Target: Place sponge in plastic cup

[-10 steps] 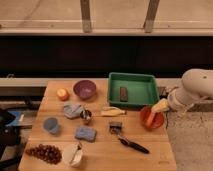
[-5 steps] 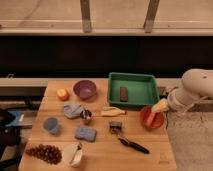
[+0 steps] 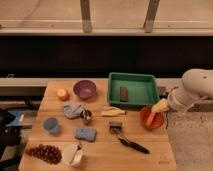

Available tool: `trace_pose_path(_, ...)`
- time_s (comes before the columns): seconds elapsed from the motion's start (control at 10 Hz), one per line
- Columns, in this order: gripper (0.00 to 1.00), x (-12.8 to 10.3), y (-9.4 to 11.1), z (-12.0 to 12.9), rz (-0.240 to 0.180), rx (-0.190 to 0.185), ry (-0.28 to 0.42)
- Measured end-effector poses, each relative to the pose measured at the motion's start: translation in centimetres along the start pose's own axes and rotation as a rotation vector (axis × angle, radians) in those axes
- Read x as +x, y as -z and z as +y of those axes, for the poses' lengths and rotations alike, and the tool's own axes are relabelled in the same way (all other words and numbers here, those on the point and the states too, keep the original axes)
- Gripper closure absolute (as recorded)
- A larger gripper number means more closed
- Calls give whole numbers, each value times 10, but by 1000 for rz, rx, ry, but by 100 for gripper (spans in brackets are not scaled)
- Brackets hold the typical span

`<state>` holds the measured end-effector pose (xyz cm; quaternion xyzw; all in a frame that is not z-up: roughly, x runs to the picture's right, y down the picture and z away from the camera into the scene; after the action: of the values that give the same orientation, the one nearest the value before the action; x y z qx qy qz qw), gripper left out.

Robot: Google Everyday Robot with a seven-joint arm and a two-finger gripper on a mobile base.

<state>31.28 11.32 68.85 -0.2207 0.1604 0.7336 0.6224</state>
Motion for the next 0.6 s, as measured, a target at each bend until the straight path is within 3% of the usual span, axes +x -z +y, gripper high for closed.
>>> trace_pose_path(0.3, 22, -9, 6, 3, -6, 11, 39)
trace_pose_path(0.6, 22, -50, 2, 47, 0, 20, 168)
